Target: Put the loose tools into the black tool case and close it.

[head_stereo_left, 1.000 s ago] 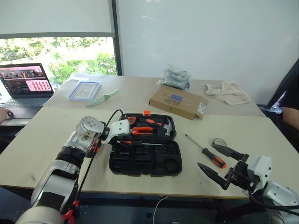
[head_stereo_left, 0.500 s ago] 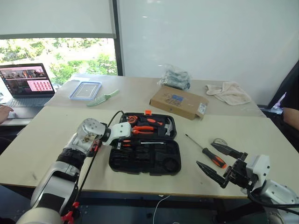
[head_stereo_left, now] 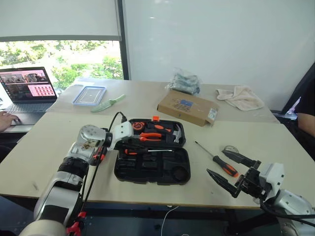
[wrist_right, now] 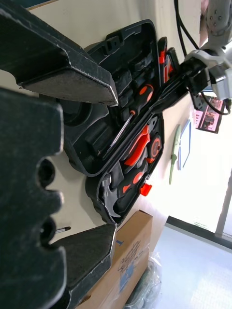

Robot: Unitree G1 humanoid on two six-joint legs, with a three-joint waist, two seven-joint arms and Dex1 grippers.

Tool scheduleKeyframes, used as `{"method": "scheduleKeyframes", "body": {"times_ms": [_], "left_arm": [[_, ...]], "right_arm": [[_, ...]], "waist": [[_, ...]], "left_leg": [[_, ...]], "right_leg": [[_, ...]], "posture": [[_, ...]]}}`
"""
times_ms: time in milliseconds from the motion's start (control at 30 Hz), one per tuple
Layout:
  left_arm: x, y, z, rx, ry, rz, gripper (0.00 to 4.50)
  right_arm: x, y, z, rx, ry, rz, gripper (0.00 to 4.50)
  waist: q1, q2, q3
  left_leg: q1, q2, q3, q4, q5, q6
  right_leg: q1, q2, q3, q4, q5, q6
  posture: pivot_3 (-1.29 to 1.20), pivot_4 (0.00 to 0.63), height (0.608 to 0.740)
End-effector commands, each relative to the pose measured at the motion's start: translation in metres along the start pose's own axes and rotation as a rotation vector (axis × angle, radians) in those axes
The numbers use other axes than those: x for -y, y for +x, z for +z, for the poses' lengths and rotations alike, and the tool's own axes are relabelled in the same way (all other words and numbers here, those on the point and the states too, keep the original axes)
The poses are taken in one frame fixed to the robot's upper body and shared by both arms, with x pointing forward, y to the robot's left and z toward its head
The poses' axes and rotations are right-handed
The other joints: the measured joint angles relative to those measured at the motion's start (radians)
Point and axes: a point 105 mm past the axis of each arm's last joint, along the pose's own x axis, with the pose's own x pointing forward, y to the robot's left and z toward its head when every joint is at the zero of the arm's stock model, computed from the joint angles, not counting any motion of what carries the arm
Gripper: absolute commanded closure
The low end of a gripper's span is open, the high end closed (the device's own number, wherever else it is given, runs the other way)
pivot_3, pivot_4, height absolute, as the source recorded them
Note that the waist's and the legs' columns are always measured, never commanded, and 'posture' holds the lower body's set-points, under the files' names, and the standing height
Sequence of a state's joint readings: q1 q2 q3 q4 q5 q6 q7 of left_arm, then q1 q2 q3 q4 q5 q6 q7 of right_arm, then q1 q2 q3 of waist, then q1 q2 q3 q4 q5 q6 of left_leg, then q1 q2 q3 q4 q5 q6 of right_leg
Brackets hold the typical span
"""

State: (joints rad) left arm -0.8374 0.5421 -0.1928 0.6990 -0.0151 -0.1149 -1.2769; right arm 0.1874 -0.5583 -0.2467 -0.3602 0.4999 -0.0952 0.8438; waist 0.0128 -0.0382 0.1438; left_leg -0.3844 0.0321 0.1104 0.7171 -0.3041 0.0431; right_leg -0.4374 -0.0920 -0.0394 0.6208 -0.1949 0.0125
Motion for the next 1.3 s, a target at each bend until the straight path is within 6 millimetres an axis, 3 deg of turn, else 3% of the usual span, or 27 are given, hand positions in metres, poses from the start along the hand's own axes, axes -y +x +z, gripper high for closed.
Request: {"method": "scheduleKeyframes", "body": {"times_ms": [33, 267, 533, 700, 800, 867, 967, 1100, 1200, 1233, 1300], "left_arm": [[0.003, 0.005, 0.0, -0.005, -0.002, -0.011, 4.48], [0.018, 0.013, -0.009, -0.041, 0.002, -0.067, 4.48], [0.027, 0.029, -0.034, -0.184, -0.043, -0.058, 4.48], [0.033, 0.036, -0.026, -0.113, -0.073, -0.052, 4.48], [0.021, 0.02, -0.008, 0.046, -0.052, 0.033, 4.48], [0.012, -0.009, 0.005, 0.195, -0.073, 0.091, 4.48], [0.014, -0.045, 0.005, 0.27, -0.11, 0.118, 3.79], [0.031, -0.089, -0.014, 0.25, -0.094, 0.166, 2.36], [0.062, -0.127, -0.046, 0.179, -0.226, 0.194, 1.34], [0.071, -0.136, -0.053, 0.16, -0.247, 0.2, 0.85], [0.086, -0.149, -0.064, 0.13, -0.29, 0.23, 0.29]], "right_arm": [[0.001, -0.001, 0.009, 0.027, -0.032, -0.007, 0.0], [0.001, -0.002, 0.007, 0.021, -0.03, -0.016, 0.0], [0.001, -0.002, 0.005, 0.021, -0.023, -0.028, 0.0], [0.003, -0.006, 0.006, 0.01, -0.021, -0.039, 0.0], [0.007, -0.017, 0.005, -0.02, -0.006, -0.064, 0.0], [0.009, -0.035, -0.001, -0.079, 0.002, -0.082, 0.0], [0.012, -0.059, -0.009, -0.155, 0.005, -0.118, 0.0], [0.011, -0.094, -0.026, -0.272, 0.019, -0.165, 0.0], [0.008, -0.116, -0.035, -0.337, 0.04, -0.212, 0.0], [0.007, -0.119, -0.036, -0.344, 0.045, -0.219, 0.0], [0.004, -0.117, -0.036, -0.339, 0.05, -0.221, 0.0]], "waist": [[0.0, 0.0, 0.0], [0.0, 0.0, 0.0], [0.002, 0.004, -0.003], [0.006, 0.013, -0.008], [0.006, 0.013, -0.009], [0.004, 0.013, -0.009], [-0.004, 0.012, -0.007], [-0.012, 0.014, -0.007], [-0.015, 0.015, -0.007], [-0.018, 0.015, -0.007], [-0.018, 0.016, -0.006]], "left_leg": [[0.0, 0.0, 0.0, 0.0, 0.0, 0.0], [0.001, 0.0, 0.0, 0.0, 0.0, 0.0], [0.009, 0.0, -0.001, -0.001, -0.001, 0.001], [0.016, 0.001, -0.001, -0.002, -0.002, 0.003], [0.016, 0.001, -0.001, -0.002, -0.002, 0.003], [0.015, 0.001, -0.001, -0.003, -0.002, 0.004], [0.012, 0.002, -0.001, -0.003, -0.003, 0.004], [0.013, 0.003, 0.0, -0.005, -0.003, 0.004], [0.015, 0.003, 0.0, -0.006, -0.004, 0.005], [0.015, 0.003, 0.001, -0.007, -0.005, 0.005], [0.015, 0.004, 0.001, -0.007, -0.006, 0.004]], "right_leg": [[0.0, 0.0, 0.0, 0.0, 0.0, 0.0], [0.001, 0.0, 0.0, 0.001, 0.0, 0.0], [0.009, -0.001, 0.0, -0.001, 0.0, 0.0], [0.017, -0.002, 0.001, -0.004, -0.001, 0.002], [0.016, -0.003, 0.001, -0.004, -0.001, 0.002], [0.015, -0.003, 0.001, -0.004, -0.001, 0.002], [0.011, -0.001, 0.001, -0.005, -0.002, 0.002], [0.012, -0.001, 0.001, -0.007, -0.002, 0.002], [0.013, -0.003, 0.002, -0.009, -0.003, 0.003], [0.013, -0.003, 0.002, -0.008, -0.003, 0.003], [0.012, -0.004, 0.002, -0.008, -0.005, 0.002]], "posture": [[0.0, 0.15, 0.74], [0.0, 0.15, 0.74], [0.0, 0.15, 0.74], [0.0, 0.15, 0.74], [0.0, 0.15, 0.74], [0.0, 0.15, 0.74], [0.0, 0.15, 0.74], [0.0, 0.15, 0.74], [0.0, 0.15, 0.74], [0.0, 0.15, 0.74], [0.0, 0.15, 0.74]]}}
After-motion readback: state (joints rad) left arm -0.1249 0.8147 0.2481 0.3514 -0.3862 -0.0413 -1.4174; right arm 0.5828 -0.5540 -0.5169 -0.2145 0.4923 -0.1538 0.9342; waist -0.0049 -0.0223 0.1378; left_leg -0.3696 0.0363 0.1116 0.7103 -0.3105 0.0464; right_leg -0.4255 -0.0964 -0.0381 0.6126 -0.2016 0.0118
